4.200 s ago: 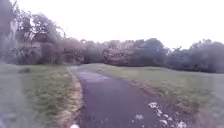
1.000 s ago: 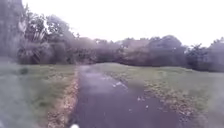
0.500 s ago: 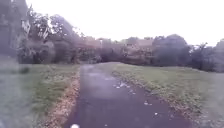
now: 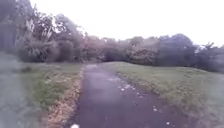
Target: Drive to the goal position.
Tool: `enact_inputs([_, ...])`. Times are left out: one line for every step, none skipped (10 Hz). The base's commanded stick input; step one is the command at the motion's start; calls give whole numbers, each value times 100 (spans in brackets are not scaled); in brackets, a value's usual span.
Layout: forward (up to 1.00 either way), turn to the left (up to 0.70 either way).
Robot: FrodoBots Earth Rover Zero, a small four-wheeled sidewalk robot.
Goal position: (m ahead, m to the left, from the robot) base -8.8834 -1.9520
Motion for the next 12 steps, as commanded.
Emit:
enact_inputs([45,0])
enact_inputs([45,0])
enact_inputs([45,0])
enact_inputs([45,0])
enact_inputs([45,0])
enact_inputs([45,0])
enact_inputs([45,10])
enact_inputs([45,22])
enact_inputs([45,27])
enact_inputs([45,27])
enact_inputs([45,27])
enact_inputs([45,27])
